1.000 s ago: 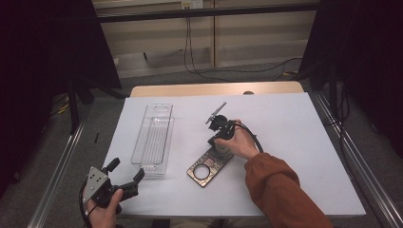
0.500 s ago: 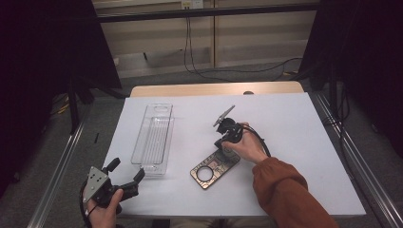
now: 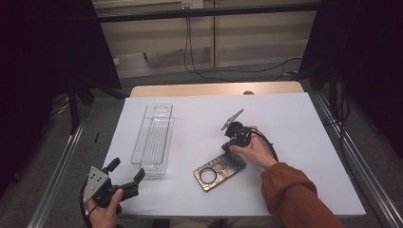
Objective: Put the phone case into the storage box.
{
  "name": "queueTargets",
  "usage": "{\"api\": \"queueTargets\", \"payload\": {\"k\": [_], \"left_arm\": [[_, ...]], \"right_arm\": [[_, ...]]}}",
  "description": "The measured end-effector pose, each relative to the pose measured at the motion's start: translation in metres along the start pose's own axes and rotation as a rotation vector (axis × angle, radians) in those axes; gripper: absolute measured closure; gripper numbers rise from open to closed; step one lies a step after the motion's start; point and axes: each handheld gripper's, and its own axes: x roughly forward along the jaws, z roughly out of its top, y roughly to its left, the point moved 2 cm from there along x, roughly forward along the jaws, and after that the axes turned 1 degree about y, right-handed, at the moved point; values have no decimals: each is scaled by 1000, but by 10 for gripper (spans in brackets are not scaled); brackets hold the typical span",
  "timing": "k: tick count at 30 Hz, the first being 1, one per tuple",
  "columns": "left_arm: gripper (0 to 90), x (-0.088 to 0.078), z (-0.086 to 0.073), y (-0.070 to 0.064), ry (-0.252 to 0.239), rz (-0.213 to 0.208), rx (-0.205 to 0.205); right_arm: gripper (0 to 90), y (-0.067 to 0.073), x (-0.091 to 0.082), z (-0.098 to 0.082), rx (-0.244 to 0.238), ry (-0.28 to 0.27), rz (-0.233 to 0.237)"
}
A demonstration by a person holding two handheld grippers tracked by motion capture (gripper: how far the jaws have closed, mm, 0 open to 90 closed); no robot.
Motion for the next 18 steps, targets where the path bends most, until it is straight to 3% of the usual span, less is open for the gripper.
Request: {"api": "queueTargets", "payload": {"k": [18], "left_arm": [[28, 0, 0, 0, 0, -2, -1]], "right_arm": [[900, 0, -11, -25, 11, -34, 3]]}}
